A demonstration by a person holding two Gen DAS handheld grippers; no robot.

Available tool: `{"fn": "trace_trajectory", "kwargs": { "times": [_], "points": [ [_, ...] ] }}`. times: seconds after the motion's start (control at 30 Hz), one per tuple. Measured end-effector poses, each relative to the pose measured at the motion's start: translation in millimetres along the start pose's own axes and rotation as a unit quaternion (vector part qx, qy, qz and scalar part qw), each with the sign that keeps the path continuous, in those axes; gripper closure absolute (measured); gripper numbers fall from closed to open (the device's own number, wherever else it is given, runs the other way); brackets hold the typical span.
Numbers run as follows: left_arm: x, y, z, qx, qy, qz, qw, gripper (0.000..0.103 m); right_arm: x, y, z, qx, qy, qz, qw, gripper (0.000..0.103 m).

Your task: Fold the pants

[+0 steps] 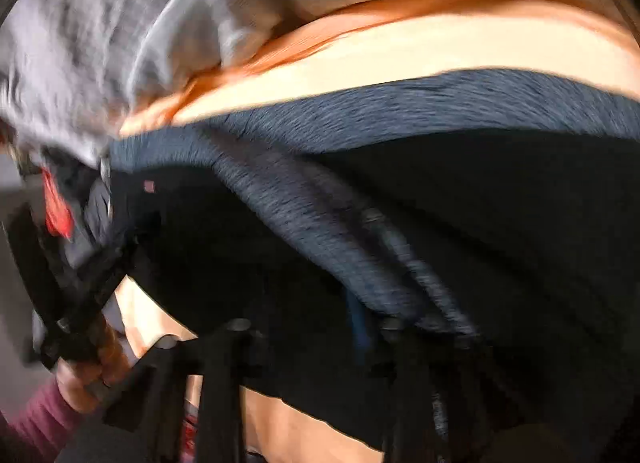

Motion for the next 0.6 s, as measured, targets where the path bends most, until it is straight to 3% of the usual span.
{"fn": "trace_trajectory", "kwargs": {
  "times": [0.07, 0.13, 0.2, 0.3, 0.47, 0.5, 0.53, 0.57, 0.6],
  "points": [
    [3.8, 4.3, -1.8, 0.001, -0.004, 0.001, 1.0, 0.086, -1.5, 10.0, -1.4, 0.014, -0.009, -0.016, 1.0, 0.071],
    [6.5, 10.1, -0.6, 0.0, -0.009, 0.0, 1.0, 0.086, -10.3, 22.2, 3.8, 0.023, 0.006, -0.022, 0.999, 0.051],
    [7.2, 18.1, -3.9, 0.007, -0.007, 0.004, 0.9999, 0.086, -16.9, 29.8, 11.2, 0.028, 0.014, -0.025, 0.999, 0.041],
    [12.8, 38.1, -7.5, 0.029, -0.011, 0.014, 0.9994, 0.086, -21.9, 40.8, 24.1, 0.039, 0.023, -0.011, 0.999, 0.037],
    [39.2, 68.9, -4.9, 0.056, -0.025, 0.087, 0.9943, 0.085, -12.5, 58.5, 51.1, 0.065, 0.007, -0.004, 0.998, 0.028],
    [38.6, 77.1, -4.5, 0.058, -0.023, 0.101, 0.9929, 0.076, -12.8, 62.1, 57.7, 0.072, 0.006, -0.002, 0.997, 0.025],
    [45.0, 89.1, -3.4, 0.065, -0.019, 0.124, 0.99, 0.024, -13.0, 65.8, 64.4, 0.078, 0.006, 0.002, 0.997, 0.023],
    [48.1, 99.8, -2.9, 0.078, -0.015, 0.137, 0.9874, 0.003, -11.1, 70.3, 68.2, 0.083, 0.008, 0.005, 0.996, 0.023],
    [50.5, 114.0, -1.9, 0.102, -0.014, 0.157, 0.9822, 0.0, -13.1, 71.9, 71.9, 0.089, 0.009, 0.01, 0.996, 0.023]
  ]
}}
Point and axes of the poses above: each gripper's, at about its wrist camera, not at the fingertips, and y roughly against the way its jaws point, x to its right, z to its underside, the point moved 10 cm from there along -y, roughly the way its jaws point, and after that the axes turned 2 degrees about z, right-handed, at the moved point
